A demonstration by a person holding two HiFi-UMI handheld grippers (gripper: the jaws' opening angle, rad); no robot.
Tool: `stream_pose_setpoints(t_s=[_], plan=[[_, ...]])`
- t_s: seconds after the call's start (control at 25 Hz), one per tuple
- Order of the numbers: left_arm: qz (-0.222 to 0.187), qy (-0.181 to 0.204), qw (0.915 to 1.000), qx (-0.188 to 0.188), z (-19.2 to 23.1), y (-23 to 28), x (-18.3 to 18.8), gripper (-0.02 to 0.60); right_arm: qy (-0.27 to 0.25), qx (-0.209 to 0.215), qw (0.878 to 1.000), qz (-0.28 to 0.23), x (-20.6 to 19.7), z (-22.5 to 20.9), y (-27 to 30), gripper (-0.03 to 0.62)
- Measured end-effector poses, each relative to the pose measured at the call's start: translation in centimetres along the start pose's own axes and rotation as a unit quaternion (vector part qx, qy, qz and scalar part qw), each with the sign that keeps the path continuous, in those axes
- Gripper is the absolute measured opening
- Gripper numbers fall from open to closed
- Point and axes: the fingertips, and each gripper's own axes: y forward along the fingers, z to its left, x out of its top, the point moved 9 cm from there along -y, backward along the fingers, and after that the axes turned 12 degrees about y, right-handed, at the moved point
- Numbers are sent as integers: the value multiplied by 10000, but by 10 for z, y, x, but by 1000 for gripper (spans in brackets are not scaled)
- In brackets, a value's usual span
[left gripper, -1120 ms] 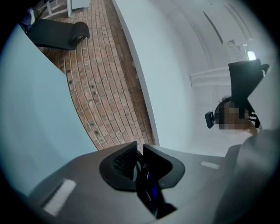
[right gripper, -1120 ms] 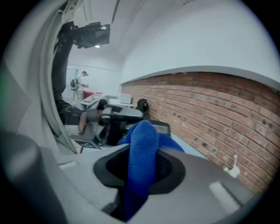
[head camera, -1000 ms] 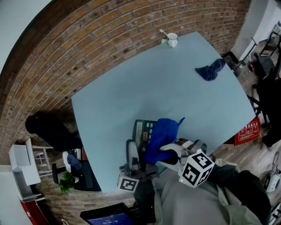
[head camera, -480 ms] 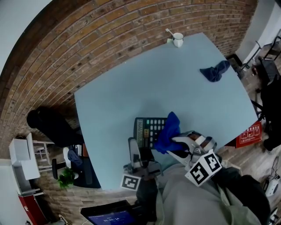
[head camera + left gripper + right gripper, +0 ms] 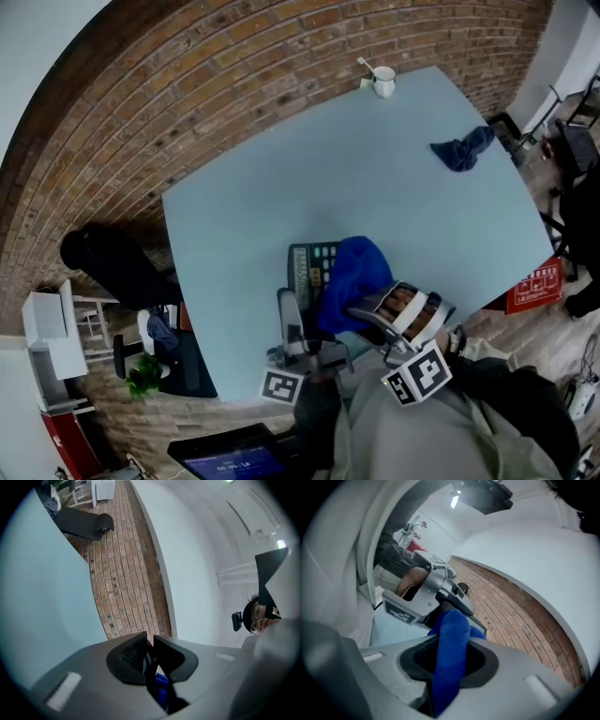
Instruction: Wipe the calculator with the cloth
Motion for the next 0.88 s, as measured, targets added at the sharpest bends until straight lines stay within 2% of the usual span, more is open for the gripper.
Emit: stream_pose_setpoints(t_s=[0.12, 0.28, 0.36, 0.48, 0.6, 0.72, 0.88], plan=[[-25, -5, 10000, -84, 1, 0, 4, 41, 423, -39, 9991, -38, -21, -3, -15, 94], [-161, -149, 9993, -289, 2, 3, 11, 41, 1386, -268, 9897, -232, -47, -20, -34, 94], [-182, -192, 9984, -500, 0, 5, 14, 41, 1885, -545, 9799, -363, -58, -36, -40, 94], [-97, -270, 9963, -813, -7, 6, 14, 41, 2645, -834, 9576, -777, -74, -62, -38, 94], [-182, -445, 9956, -803, -9, 7, 10, 41, 2830, -1013, 9481, -1037, -77, -79, -35, 94], [-370, -522, 9958, -649, -3, 7, 12, 41, 2945, -696, 9461, -1157, -70, -71, -37, 94], [-506, -506, 9953, -651, 5, 6, 21, 40, 2526, 393, 9570, -1369, -47, -29, -43, 94]])
